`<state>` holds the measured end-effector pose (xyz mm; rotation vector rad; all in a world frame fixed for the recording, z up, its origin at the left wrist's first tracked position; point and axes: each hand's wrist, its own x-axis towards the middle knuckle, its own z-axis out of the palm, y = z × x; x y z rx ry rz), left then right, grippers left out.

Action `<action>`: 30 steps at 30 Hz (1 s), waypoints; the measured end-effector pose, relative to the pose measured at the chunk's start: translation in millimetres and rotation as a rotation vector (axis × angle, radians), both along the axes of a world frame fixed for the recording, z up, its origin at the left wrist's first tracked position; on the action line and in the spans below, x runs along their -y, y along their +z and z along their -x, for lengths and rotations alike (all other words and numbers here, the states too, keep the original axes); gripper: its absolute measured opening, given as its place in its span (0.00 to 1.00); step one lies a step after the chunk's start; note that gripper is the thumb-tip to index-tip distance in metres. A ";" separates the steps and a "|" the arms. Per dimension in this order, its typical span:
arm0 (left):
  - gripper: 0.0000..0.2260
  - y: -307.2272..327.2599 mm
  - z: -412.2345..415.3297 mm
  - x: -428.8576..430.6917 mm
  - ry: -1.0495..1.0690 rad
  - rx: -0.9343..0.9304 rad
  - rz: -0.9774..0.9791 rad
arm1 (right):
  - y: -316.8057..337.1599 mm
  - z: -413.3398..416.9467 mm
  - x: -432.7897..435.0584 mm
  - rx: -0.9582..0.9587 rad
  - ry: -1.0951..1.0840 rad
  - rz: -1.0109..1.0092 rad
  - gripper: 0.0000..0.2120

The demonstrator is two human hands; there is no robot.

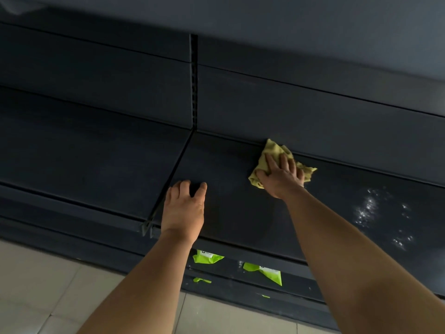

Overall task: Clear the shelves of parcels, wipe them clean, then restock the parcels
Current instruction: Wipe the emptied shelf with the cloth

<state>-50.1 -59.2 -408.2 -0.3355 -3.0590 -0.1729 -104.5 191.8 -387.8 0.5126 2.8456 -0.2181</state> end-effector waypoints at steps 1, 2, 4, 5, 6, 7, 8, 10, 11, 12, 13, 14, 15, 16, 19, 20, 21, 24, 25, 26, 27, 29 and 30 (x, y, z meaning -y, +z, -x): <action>0.21 0.6 -0.3 -0.3 -0.002 0.000 0.005 | -0.8 -6.2 -7.2 0.002 -0.035 0.003 0.34; 0.21 1.0 -0.3 -0.4 -0.003 0.001 0.010 | -1.9 -12.7 -13.6 0.002 -0.071 0.008 0.35; 0.22 2.0 -0.7 -1.1 -0.007 0.009 0.013 | -4.4 -27.0 -24.9 -0.008 -0.146 0.018 0.35; 0.23 2.4 -0.9 -1.4 -0.006 0.011 0.012 | -5.8 -33.8 -28.9 -0.014 -0.181 0.020 0.35; 0.23 2.8 -1.1 -1.6 -0.006 0.011 0.012 | -7.0 -40.4 -31.4 -0.016 -0.211 0.019 0.35; 0.23 3.0 -1.1 -1.8 -0.008 0.010 0.009 | -7.7 -47.1 -32.0 -0.015 -0.235 0.016 0.35; 0.23 2.9 -1.2 -1.8 -0.009 0.007 0.006 | -8.3 -53.4 -30.6 -0.011 -0.248 0.014 0.35; 0.23 2.5 -0.7 -1.3 -0.013 0.002 0.004 | -9.8 -64.7 -23.0 -0.005 -0.245 0.014 0.34; 0.23 2.5 -0.3 -1.3 -0.017 0.003 0.003 | -10.4 -70.4 -17.5 -0.003 -0.235 0.015 0.34; 0.23 2.7 0.5 -1.4 -0.020 0.004 0.003 | -11.0 -75.4 -11.0 -0.002 -0.219 0.017 0.34; 0.23 3.1 1.1 -1.6 -0.022 0.005 0.005 | -11.7 -79.4 -3.7 0.000 -0.198 0.016 0.34; 0.23 3.7 1.5 -2.0 -0.025 0.008 0.011 | -12.3 -82.7 4.3 0.003 -0.175 0.014 0.34; 0.23 4.6 1.0 -2.4 -0.029 0.013 0.016 | -12.7 -86.0 12.6 0.005 -0.152 0.015 0.34; 0.24 5.5 0.4 -2.4 -0.033 0.019 0.022 | -13.0 -88.4 21.5 0.009 -0.125 0.017 0.34; 0.24 8.7 -2.2 -1.3 -0.043 0.028 0.055 | -14.5 -97.2 42.6 0.017 -0.033 0.022 0.34; 0.25 10.5 -3.1 -1.9 -0.043 0.029 0.076 | -14.6 -100.8 45.1 0.011 -0.007 0.024 0.34; 0.26 12.6 -3.9 -2.9 -0.037 0.032 0.095 | -14.5 -104.2 45.4 0.003 0.018 0.027 0.34; 0.26 19.2 -12.4 -20.2 -0.048 0.022 0.083 | -11.8 -115.5 32.3 -0.014 0.068 0.035 0.34; 0.26 20.1 -17.2 -29.4 -0.077 0.019 0.061 | -11.5 -119.9 26.7 -0.017 0.076 0.036 0.34; 0.26 20.1 -22.3 -39.9 -0.111 0.021 0.037 | -11.6 -124.7 20.7 -0.023 0.079 0.038 0.34; 0.26 19.5 -27.6 -52.1 -0.144 0.026 0.014 | -11.6 -130.7 12.9 -0.032 0.076 0.039 0.34; 0.24 18.0 -34.9 -73.7 -0.177 0.040 -0.029 | -12.4 -143.8 -3.4 -0.060 0.070 0.027 0.34; 0.23 17.1 -38.5 -84.7 -0.183 0.044 -0.042 | -12.8 -151.8 -14.4 -0.071 0.067 0.018 0.34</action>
